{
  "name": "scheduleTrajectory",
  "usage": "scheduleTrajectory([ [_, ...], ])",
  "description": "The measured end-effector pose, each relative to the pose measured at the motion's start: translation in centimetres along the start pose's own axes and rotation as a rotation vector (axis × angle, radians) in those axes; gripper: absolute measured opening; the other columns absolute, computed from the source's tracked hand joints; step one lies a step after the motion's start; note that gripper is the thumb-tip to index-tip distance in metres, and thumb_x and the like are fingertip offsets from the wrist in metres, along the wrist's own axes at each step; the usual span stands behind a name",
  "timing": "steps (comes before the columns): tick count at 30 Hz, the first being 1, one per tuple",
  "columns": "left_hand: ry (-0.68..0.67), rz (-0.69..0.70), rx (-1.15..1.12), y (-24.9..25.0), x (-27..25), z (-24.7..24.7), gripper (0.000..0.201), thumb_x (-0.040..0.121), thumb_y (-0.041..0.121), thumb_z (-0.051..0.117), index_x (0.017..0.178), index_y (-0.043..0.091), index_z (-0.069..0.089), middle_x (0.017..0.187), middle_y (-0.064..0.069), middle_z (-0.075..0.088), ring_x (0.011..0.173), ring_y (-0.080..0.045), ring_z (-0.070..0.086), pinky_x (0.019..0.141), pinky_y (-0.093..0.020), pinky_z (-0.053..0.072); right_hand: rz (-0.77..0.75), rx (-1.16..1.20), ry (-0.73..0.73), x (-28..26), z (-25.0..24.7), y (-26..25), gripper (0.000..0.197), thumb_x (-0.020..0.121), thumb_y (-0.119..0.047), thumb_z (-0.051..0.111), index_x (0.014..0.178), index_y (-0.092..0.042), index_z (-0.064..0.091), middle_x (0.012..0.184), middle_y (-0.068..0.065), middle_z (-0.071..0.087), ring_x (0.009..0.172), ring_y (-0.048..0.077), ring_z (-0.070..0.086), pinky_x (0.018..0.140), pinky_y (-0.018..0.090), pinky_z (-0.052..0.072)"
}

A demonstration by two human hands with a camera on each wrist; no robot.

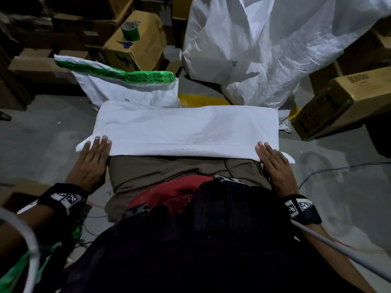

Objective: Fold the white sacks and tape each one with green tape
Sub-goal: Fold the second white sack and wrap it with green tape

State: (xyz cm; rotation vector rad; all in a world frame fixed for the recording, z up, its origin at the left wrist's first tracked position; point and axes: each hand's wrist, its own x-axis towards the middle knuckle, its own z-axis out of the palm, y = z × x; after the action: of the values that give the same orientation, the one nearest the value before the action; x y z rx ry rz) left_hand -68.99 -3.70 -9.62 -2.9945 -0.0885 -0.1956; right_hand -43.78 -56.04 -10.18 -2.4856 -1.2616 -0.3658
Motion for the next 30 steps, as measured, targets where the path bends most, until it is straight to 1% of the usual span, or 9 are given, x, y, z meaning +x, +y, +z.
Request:
scheduleTrajectory([
  [3, -0.021, -0.017, 0.006, -0.5, 1.3, 0.3, 0.058, 0.094, -0.003, 0.018, 0.15, -0.017, 0.019, 0.153, -0.038, 0.028, 0.141, -0.052, 0.033, 0.116, -0.06, 0.03, 0.065, -0.072, 0.039, 0.6, 0.6, 0.6, 0.046, 0.105, -0.008, 0.029, 0.148, -0.001, 0.043, 0.157, 0.012, 0.04, 0.147, 0.03, 0.035, 0.116, 0.048, 0.034],
  [5, 0.007, 0.002, 0.01, -1.0, 1.7, 0.1, 0.054, 0.097, -0.006, 0.01, 0.146, -0.018, 0.029, 0.145, -0.039, 0.04, 0.132, -0.051, 0.047, 0.113, -0.056, 0.038, 0.073, -0.086, 0.081, 0.7, 1.2, 1.4, 0.052, 0.093, 0.007, 0.045, 0.144, -0.003, 0.05, 0.15, 0.013, 0.048, 0.141, 0.032, 0.043, 0.112, 0.05, 0.038],
  [10, 0.013, 0.082, 0.049, -3.0, 1.6, -1.1, 0.054, 0.093, -0.012, 0.015, 0.133, -0.019, 0.049, 0.132, -0.036, 0.056, 0.117, -0.049, 0.061, 0.101, -0.057, 0.049, 0.06, -0.129, 0.159, 0.9, 0.3, 2.9, 0.066, 0.074, 0.016, 0.043, 0.132, -0.008, 0.064, 0.137, 0.011, 0.062, 0.134, 0.033, 0.052, 0.11, 0.053, 0.039],
  [13, -0.002, 0.093, 0.045, -4.3, 1.4, -2.3, 0.061, 0.075, -0.01, 0.024, 0.126, -0.015, 0.057, 0.127, -0.032, 0.061, 0.115, -0.048, 0.062, 0.102, -0.06, 0.044, 0.072, -0.202, 0.184, 1.4, -0.5, 3.4, 0.066, 0.073, 0.013, 0.044, 0.128, -0.014, 0.067, 0.132, 0.006, 0.066, 0.134, 0.03, 0.053, 0.109, 0.059, 0.035],
  [16, -0.002, 0.046, 0.058, -5.2, 1.3, -3.6, 0.068, 0.063, 0.0, 0.029, 0.121, -0.005, 0.064, 0.121, -0.023, 0.067, 0.114, -0.041, 0.065, 0.112, -0.055, 0.024, 0.152, -0.299, 0.19, 1.6, -1.0, 3.4, 0.066, 0.071, 0.008, 0.049, 0.125, -0.024, 0.07, 0.129, -0.002, 0.068, 0.133, 0.025, 0.053, 0.109, 0.066, 0.027],
  [20, 0.015, 0.013, -0.045, -5.7, 1.5, -3.8, 0.07, 0.052, 0.002, 0.034, 0.112, -0.005, 0.068, 0.117, -0.025, 0.067, 0.107, -0.045, 0.06, 0.089, -0.05, 0.042, 0.261, -0.308, 0.162, 1.3, -1.1, 3.0, 0.069, 0.069, -0.002, 0.044, 0.125, -0.032, 0.068, 0.131, -0.007, 0.066, 0.136, 0.023, 0.049, 0.1, 0.059, 0.032],
  [23, 0.114, -0.145, -0.189, -6.2, 1.3, -3.7, 0.068, 0.046, -0.017, 0.046, 0.109, -0.005, 0.07, 0.11, -0.019, 0.065, 0.1, -0.044, 0.057, 0.085, -0.044, 0.042, 0.319, -0.177, 0.173, 0.8, -0.7, 3.5, 0.076, 0.061, 0.008, 0.049, 0.125, -0.027, 0.068, 0.131, 0.002, 0.065, 0.128, 0.037, 0.05, 0.092, 0.054, 0.044],
  [27, 0.154, -0.388, -0.216, -7.7, -0.1, -4.5, 0.052, 0.056, 0.001, 0.042, 0.099, -0.004, 0.07, 0.095, -0.026, 0.065, 0.084, -0.046, 0.062, 0.076, -0.049, 0.049, 0.445, -0.053, 0.212, -0.1, -0.6, 5.6, 0.087, 0.052, 0.023, 0.055, 0.126, -0.021, 0.069, 0.132, 0.012, 0.062, 0.114, 0.044, 0.052, 0.099, 0.042, 0.041],
  [30, 0.242, -0.517, -0.31, -8.3, -0.5, -5.7, 0.041, 0.079, 0.014, 0.042, 0.11, 0.027, 0.065, 0.102, -0.022, 0.066, 0.091, -0.046, 0.063, 0.083, -0.052, 0.049, 0.43, -0.064, 0.219, 0.0, -1.0, 5.6, 0.085, 0.054, 0.023, 0.054, 0.126, -0.02, 0.069, 0.129, 0.011, 0.063, 0.111, 0.043, 0.052, 0.094, 0.041, 0.042],
])
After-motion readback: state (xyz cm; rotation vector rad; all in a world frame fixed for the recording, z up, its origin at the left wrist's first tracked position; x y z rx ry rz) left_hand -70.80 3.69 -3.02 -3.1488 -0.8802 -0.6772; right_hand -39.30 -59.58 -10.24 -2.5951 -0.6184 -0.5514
